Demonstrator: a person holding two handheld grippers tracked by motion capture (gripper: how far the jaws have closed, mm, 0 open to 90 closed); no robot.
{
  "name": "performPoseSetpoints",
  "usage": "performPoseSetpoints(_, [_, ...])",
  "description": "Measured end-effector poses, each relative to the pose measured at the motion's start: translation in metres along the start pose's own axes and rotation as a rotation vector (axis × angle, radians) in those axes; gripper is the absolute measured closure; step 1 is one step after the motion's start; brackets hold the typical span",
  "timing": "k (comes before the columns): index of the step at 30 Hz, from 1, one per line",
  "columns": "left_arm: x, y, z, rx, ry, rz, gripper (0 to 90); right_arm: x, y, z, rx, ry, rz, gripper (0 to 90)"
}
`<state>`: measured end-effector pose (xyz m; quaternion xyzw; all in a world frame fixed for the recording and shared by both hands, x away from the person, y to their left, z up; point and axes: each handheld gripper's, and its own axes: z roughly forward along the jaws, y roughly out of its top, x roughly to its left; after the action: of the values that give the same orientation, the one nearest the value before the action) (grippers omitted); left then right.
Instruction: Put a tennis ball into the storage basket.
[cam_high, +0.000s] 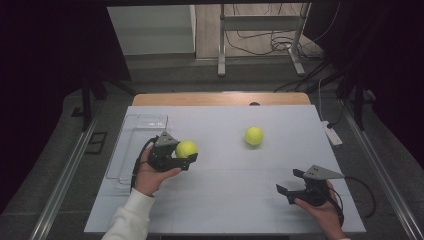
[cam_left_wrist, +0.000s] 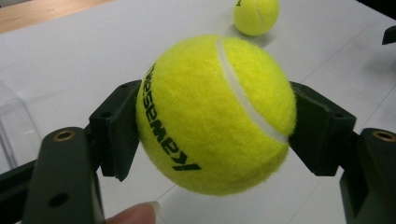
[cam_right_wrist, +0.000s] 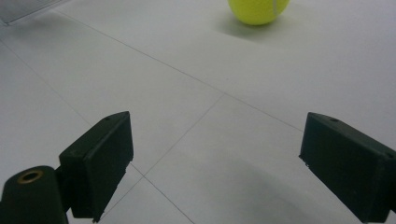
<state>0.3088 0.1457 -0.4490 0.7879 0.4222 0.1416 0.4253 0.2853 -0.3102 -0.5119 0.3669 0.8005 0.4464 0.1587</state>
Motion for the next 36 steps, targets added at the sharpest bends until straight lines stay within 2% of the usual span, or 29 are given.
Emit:
performPoseSetpoints(7, [0.007,0.001,-0.008,-0.025,0.016,-0.018,26.3,0.000,0.000,0.001,0.002,-0.003,-0.002,10.0])
performPoseSetpoints(22, [0.012,0.000,-0.013,-0.034,0.057,-0.016,26.3,-0.002,0.000,0.000,-0.002,-0.006,0.004,10.1])
performPoseSetpoints(36, [0.031,-0.003,-0.027,-0.062,0.109,-0.064,26.3,-0.003,0.000,0.000,-0.006,-0.005,0.006,10.1])
